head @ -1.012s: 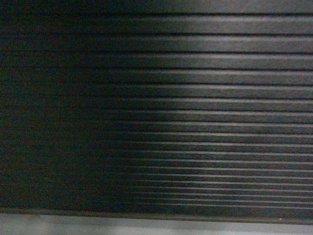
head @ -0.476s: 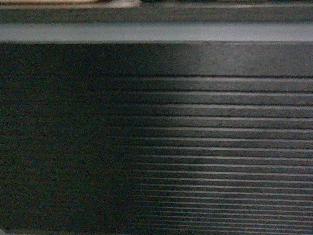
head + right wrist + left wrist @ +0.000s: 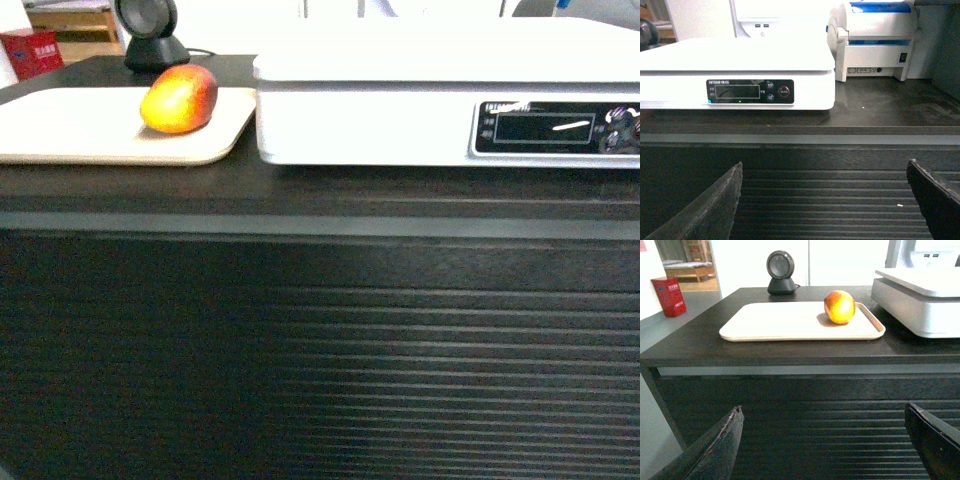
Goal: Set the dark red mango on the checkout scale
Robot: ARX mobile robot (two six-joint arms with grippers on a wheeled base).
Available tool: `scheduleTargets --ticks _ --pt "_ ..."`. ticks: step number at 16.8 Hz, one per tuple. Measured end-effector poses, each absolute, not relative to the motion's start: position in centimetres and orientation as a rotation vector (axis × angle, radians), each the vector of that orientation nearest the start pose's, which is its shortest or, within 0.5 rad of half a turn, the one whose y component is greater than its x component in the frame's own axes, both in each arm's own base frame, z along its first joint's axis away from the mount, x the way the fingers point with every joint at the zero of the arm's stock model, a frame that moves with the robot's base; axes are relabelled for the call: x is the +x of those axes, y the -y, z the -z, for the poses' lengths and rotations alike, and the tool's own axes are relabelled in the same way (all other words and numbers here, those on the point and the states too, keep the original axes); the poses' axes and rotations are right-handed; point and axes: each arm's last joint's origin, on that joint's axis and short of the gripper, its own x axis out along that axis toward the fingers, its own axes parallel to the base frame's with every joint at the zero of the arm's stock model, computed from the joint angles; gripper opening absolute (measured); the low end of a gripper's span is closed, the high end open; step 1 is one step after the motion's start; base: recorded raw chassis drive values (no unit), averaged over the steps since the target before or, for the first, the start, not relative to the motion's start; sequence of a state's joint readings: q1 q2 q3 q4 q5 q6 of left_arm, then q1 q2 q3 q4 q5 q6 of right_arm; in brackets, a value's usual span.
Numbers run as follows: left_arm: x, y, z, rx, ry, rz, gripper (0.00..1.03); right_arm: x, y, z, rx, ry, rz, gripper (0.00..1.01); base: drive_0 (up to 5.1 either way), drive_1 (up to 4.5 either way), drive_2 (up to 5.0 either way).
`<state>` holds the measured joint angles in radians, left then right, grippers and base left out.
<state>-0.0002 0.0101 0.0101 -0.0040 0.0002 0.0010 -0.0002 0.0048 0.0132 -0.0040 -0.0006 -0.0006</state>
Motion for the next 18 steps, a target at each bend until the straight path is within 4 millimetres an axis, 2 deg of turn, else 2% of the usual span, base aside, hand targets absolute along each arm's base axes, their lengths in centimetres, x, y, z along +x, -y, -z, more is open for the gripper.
scheduleTargets --ticks 18 --pt "9.77 0.00 -16.58 0.001 -0.004 0.000 0.98 9.72 0.00 -16.73 -0.001 0.005 0.000 0.98 0.0 0.00 0.0"
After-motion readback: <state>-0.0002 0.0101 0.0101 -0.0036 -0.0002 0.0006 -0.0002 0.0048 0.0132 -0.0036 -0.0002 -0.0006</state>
